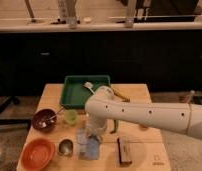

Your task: Place sponge in table surface

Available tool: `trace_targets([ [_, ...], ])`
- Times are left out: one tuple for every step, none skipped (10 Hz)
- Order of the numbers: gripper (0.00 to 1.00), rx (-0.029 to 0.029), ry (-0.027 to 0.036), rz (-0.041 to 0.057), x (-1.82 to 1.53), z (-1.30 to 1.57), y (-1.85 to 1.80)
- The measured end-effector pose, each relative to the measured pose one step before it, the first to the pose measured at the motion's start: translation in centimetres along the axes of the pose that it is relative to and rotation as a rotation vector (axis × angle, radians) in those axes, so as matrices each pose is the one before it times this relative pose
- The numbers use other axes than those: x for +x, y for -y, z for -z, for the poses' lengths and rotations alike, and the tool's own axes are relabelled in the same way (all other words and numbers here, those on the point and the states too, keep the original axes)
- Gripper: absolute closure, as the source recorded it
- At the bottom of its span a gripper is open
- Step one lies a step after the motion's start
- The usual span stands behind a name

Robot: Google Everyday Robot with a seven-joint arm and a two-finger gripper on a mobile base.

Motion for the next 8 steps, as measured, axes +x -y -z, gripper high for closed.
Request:
trace_targets([
  [1.00,0.00167,-0.00983,0.00487,-0.143,0.597,0.313],
  [1.00,-0.00128,-0.00659,0.00270,-0.078,0.405,0.119],
  [1.00,-0.00092,-0.00713,0.00202,-0.076,0.467,0.140],
  [1.00,0.00173,-0.00640,0.00013,-0.016,0.388,0.094],
  [1.00,0.00121,-0.00416,-0.00023,0.018,0.239,0.038],
  [1.00,0.00106,-0.00413,-0.00175,0.072,0.228,-0.014],
  [1.00,0.00427,-0.00286,-0.00437,0.102,0.174,-0.044],
  [1.00,0.00813,-0.00405,-0.00722,0.206,0.233,-0.209],
])
